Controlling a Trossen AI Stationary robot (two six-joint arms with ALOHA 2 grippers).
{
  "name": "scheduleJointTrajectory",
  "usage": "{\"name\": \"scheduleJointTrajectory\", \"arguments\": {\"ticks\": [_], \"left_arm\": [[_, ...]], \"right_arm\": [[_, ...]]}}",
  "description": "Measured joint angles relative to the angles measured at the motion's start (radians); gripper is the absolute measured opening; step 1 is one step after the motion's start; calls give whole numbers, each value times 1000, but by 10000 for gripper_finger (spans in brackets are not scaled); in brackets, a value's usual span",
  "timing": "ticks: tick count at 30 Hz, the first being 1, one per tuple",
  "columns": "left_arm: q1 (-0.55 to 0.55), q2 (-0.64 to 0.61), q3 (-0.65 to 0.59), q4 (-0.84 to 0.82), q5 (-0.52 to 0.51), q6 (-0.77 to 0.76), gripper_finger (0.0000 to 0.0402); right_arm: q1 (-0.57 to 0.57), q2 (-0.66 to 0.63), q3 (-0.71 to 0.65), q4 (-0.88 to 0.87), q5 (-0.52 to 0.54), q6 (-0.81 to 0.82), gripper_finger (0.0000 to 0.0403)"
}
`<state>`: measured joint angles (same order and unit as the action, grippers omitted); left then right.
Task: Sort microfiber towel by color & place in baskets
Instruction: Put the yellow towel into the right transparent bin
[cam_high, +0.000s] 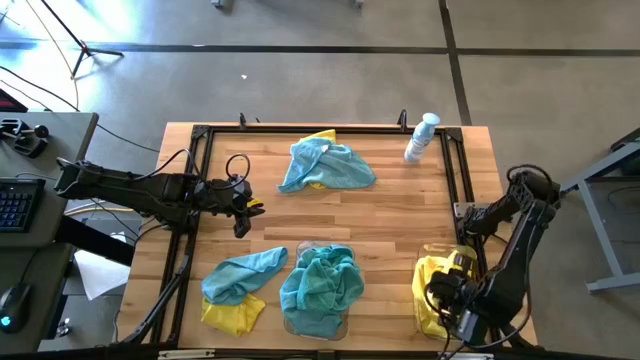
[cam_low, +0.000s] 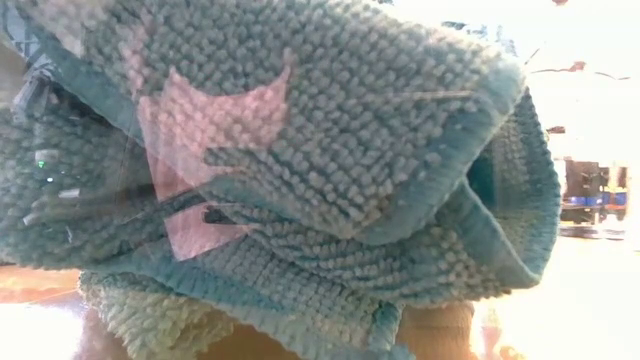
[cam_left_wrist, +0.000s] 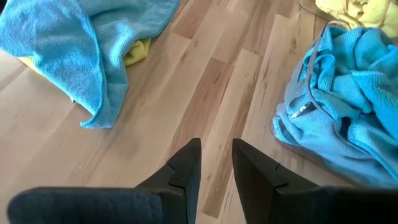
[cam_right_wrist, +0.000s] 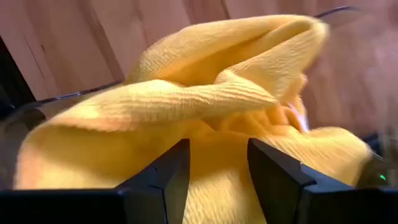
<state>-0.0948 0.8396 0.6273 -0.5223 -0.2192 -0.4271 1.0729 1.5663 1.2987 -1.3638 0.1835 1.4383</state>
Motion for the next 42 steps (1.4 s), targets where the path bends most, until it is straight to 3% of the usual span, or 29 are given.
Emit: {"name": "scheduleJointTrajectory", "arguments": {"ticks": [7,10,15,20,22,28,35,42], "left_arm": [[0,0,0,0,0,95,78],[0,0,0,0,0,137,78],[0,0,0,4,-1,172,78],[4,0,0,6,-8,178,78],[5,0,0,6,-8,178,78],[6,0,0,9,-11,178,78],[6,0,0,9,-11,177,78],[6,0,0,9,-11,167,78]], "right_arm": [[0,-1,101,-187,-61,144,150],[0,-1,120,-193,-29,223,140],[-11,-2,124,-80,110,286,112],[-50,-2,110,79,118,290,38],[-65,-2,79,146,75,286,10],[-95,-2,-59,307,-132,389,4],[-91,-2,-196,338,-194,488,1],[-91,-5,-393,567,-202,493,1]]}}
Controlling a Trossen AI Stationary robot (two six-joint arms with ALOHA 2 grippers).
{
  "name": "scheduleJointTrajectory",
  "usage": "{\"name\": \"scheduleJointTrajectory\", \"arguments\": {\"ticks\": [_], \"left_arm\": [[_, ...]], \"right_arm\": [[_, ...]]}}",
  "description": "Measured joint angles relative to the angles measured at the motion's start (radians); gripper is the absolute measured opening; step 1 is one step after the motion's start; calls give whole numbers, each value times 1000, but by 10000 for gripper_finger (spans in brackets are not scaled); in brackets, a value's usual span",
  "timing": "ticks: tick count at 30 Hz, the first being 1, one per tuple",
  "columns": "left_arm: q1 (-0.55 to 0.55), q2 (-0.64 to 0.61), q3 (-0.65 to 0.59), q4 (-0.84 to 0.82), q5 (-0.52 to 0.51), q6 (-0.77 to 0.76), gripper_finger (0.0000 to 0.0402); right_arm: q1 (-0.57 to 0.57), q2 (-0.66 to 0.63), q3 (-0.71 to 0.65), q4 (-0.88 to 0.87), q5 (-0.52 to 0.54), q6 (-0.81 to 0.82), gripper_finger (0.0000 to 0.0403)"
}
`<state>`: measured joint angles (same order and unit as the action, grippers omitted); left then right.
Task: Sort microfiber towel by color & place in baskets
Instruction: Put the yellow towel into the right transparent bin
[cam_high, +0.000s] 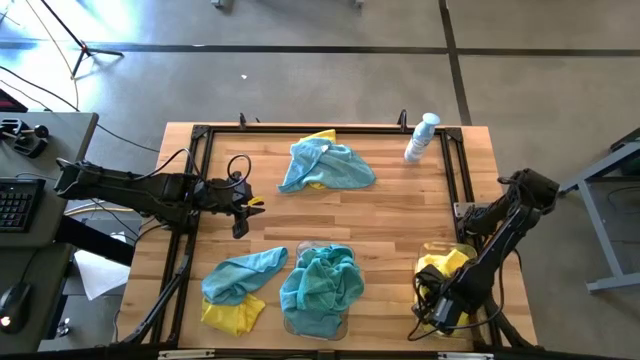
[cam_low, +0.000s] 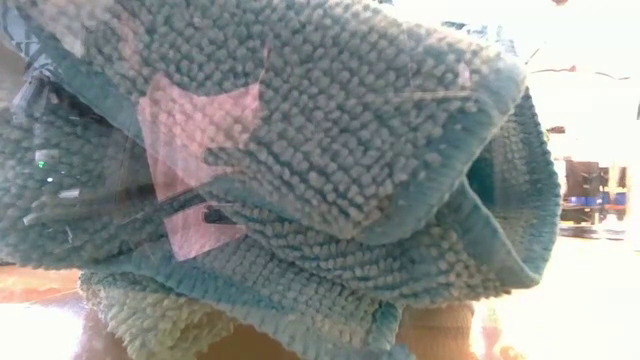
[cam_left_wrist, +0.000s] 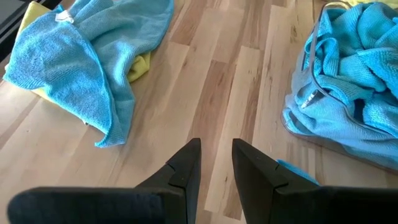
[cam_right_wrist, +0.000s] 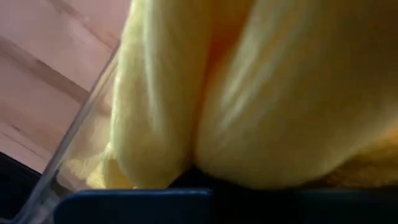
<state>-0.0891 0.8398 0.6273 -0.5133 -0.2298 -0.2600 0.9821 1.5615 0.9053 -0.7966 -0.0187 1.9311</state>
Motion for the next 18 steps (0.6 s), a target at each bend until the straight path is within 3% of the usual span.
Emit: {"name": "scheduleJointTrajectory", "arguments": {"ticks": [6,18], "left_arm": [[0,0,0,0,10,0,78],[0,0,0,0,11,-25,78]], "right_arm": [[0,-1,-27,46,2,-15,3],[2,4,175,-162,9,-47,3]]}}
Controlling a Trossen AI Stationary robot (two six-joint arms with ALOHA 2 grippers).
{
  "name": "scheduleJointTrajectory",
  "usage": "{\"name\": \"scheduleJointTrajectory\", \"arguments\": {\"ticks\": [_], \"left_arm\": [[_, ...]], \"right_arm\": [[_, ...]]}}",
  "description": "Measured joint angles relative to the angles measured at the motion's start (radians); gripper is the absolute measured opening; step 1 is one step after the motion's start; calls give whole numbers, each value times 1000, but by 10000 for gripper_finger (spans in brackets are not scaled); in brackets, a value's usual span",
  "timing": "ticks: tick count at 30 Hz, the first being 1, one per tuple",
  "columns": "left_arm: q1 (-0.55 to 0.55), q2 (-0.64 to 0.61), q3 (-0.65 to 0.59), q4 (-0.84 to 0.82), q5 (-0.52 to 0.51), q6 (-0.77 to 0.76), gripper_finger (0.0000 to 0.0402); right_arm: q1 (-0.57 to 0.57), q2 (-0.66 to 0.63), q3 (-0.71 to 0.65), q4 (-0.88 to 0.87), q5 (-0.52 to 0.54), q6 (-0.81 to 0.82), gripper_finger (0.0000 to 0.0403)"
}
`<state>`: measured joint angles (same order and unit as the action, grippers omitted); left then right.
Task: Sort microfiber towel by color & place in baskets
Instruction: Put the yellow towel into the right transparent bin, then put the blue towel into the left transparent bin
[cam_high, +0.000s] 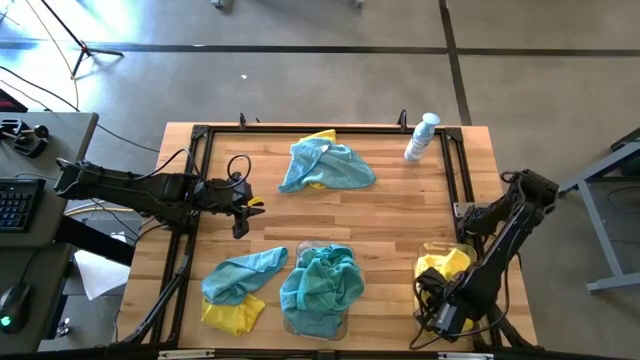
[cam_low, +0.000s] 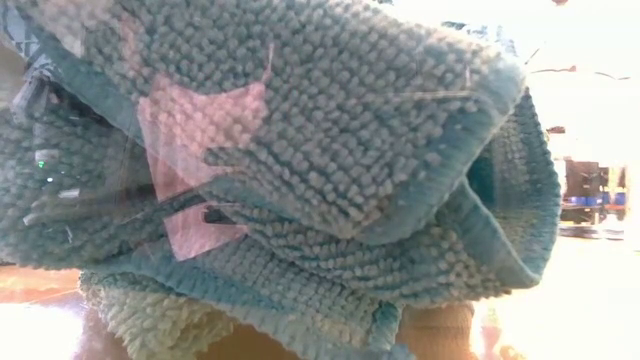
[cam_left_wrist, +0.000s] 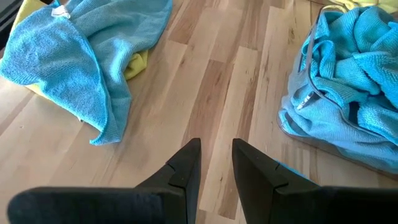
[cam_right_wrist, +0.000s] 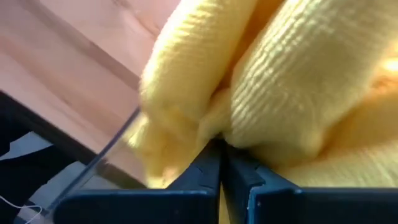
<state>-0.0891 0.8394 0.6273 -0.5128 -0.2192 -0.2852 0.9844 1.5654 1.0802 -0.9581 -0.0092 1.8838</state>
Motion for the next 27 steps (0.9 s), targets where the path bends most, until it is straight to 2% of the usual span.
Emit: {"name": "scheduleJointTrajectory", "arguments": {"ticks": [5,14,19,22,27], "left_arm": [[0,0,0,3,0,0,78],[0,0,0,3,0,-1,78],[0,0,0,3,0,-1,78],[0,0,0,8,0,-1,78],[0,0,0,35,0,11,78]], "right_arm": [[0,0,115,-155,32,-6,16],[11,0,264,-455,33,-7,125],[0,-1,306,-520,40,12,157],[-18,-1,316,-531,145,46,160],[-93,-1,316,-531,466,74,161]]}}
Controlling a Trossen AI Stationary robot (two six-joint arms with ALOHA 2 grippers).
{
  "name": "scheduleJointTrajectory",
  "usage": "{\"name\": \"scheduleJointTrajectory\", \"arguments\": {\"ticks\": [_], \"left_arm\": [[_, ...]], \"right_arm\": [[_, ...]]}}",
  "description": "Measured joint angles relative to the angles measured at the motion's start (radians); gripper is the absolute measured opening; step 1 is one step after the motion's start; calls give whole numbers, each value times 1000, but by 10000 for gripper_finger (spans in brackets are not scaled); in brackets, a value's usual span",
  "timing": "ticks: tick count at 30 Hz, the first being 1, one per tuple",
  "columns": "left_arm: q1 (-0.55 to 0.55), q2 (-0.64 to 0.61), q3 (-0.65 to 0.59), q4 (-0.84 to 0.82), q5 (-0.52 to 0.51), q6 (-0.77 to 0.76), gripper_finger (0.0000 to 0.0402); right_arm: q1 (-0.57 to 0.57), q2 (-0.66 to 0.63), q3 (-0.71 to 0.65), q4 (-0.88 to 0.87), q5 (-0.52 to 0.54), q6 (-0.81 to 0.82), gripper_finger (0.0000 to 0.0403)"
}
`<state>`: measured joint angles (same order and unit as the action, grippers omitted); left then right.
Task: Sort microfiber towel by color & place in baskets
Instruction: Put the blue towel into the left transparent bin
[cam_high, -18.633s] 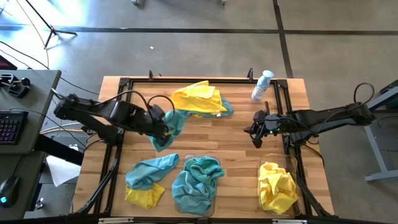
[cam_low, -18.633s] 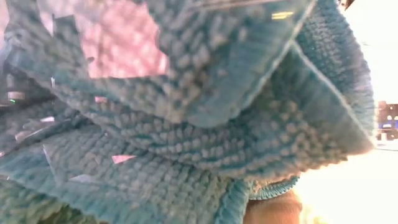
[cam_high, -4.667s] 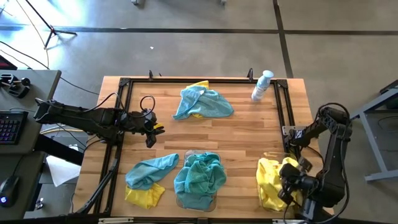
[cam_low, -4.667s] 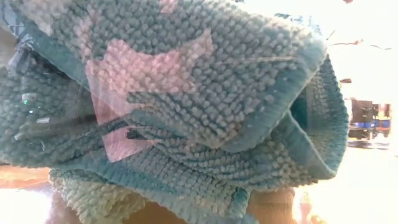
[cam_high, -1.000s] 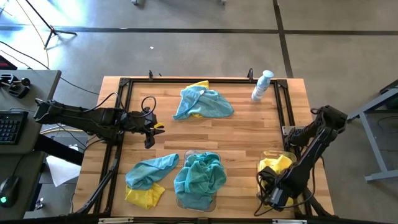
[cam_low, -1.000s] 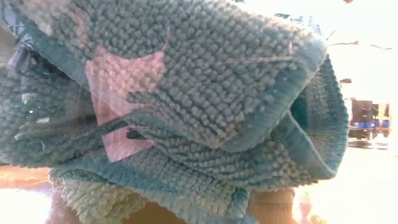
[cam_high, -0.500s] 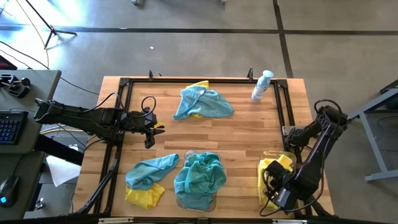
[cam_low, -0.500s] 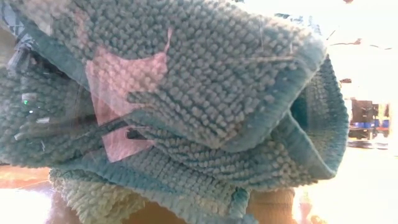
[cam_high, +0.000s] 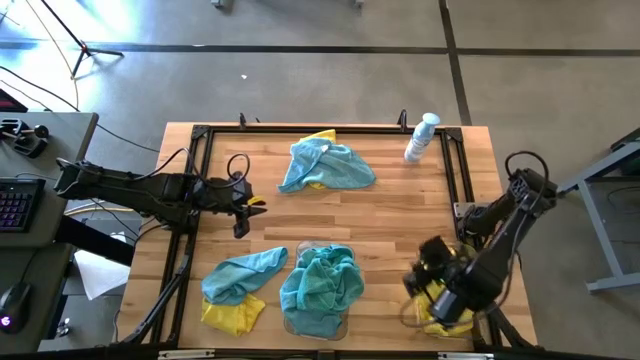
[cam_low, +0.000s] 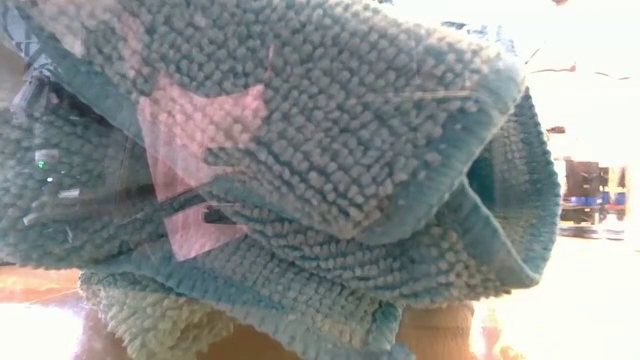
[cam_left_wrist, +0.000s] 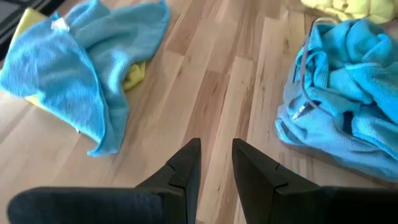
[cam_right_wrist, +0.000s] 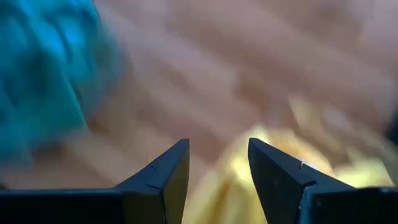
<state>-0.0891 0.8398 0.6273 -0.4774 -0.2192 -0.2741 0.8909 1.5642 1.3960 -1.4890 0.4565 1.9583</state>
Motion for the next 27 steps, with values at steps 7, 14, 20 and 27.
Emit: {"name": "scheduleJointTrajectory", "arguments": {"ticks": [7,14,20,27], "left_arm": [[0,0,0,69,-27,62,78],[0,0,0,82,-29,95,78],[0,0,0,81,-40,96,78],[0,0,6,68,-71,75,78]], "right_arm": [[-195,0,0,91,338,-96,161],[-463,0,-2,527,215,-681,161],[-624,0,-2,705,153,-992,161],[-732,0,-4,595,80,-1061,161]]}}
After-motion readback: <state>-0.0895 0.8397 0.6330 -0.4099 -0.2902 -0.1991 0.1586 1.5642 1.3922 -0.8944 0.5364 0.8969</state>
